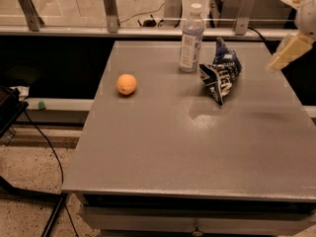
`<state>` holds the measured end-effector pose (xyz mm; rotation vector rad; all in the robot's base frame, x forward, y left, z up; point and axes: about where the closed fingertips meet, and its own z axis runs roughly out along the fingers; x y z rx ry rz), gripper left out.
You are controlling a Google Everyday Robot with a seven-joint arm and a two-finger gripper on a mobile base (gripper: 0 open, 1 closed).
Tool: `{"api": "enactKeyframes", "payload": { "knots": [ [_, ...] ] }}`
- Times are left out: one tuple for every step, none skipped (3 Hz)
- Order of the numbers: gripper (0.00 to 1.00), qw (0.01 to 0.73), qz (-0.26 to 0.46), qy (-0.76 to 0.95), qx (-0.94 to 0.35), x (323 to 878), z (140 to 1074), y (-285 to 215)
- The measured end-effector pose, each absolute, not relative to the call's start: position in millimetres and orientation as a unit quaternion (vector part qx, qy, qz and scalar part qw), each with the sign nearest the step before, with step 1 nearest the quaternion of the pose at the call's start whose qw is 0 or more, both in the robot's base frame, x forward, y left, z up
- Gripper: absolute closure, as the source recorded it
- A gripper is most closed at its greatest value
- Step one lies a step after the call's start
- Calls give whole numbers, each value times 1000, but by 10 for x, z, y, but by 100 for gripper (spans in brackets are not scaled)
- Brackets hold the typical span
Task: Move blue chip bag near blue plastic bottle
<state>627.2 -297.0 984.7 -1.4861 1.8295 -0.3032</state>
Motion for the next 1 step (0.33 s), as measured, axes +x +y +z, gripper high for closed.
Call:
{"api": "enactKeyframes", "payload": {
  "knots": [
    [0,374,-119,718,-574,6257,9924,-3039]
  ]
}}
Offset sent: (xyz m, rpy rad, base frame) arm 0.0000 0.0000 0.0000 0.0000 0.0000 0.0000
